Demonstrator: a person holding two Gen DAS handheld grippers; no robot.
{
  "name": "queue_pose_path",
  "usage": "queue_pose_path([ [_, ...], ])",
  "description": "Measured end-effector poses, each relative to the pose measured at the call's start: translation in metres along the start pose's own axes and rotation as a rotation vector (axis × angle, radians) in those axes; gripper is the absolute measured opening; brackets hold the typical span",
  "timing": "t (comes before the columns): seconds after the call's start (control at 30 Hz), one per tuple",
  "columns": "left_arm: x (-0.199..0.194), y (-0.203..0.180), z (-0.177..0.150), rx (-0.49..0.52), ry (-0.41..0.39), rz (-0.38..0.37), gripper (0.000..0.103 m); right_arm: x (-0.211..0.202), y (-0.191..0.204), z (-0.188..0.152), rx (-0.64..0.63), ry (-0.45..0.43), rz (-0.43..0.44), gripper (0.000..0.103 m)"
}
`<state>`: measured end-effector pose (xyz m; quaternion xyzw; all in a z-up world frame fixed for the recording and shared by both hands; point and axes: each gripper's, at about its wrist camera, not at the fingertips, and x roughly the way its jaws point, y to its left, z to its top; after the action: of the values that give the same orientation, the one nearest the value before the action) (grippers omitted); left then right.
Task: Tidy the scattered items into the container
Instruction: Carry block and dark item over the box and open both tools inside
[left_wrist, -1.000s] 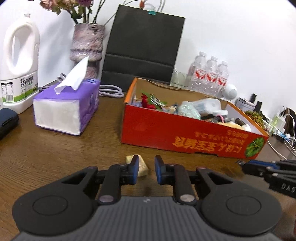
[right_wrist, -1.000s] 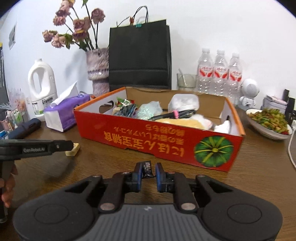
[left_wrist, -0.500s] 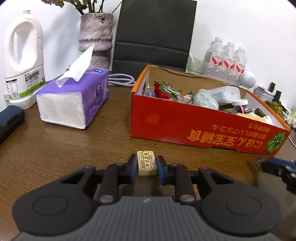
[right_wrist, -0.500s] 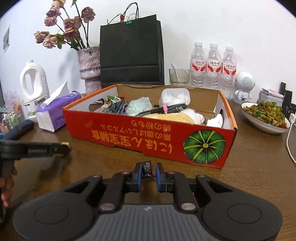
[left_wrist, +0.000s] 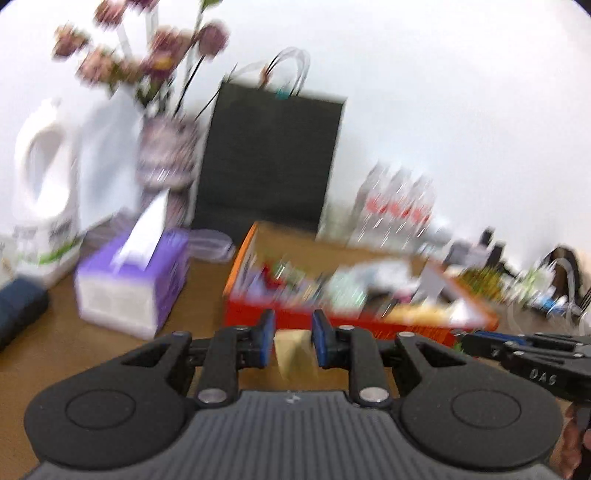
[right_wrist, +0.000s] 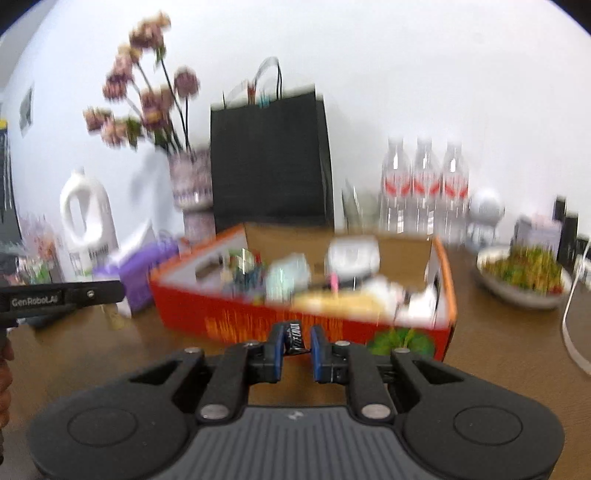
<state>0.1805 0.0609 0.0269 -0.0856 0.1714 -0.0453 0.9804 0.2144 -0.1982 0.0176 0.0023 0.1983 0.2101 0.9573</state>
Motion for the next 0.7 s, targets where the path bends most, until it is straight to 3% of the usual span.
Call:
queue_pose_path([
  [0.17, 0.020, -0.020, 0.038, -0.012, -0.086, -0.051, 0.022, 0.006, -0.007, 0.044, -0.001, -0.087, -0.039, 0.014],
  [0.33, 0.064, -0.032, 0.052, -0.035, -0.069, -0.052, 0.020, 0.042, -0.023, 0.072, 0.065, -0.083, -0.080, 0.014],
  [0.5, 0.097, -0.020, 0.043, -0.060, -0.003, -0.028, 0.017, 0.083, -0.034, 0.066, 0.101, -0.027, -0.067, 0.014],
  [0.7, 0.074, 0.004, 0.015, -0.026, 0.090, -0.009, 0.018, 0.078, -0.025, 0.037, 0.015, 0.053, 0.004, 0.014],
])
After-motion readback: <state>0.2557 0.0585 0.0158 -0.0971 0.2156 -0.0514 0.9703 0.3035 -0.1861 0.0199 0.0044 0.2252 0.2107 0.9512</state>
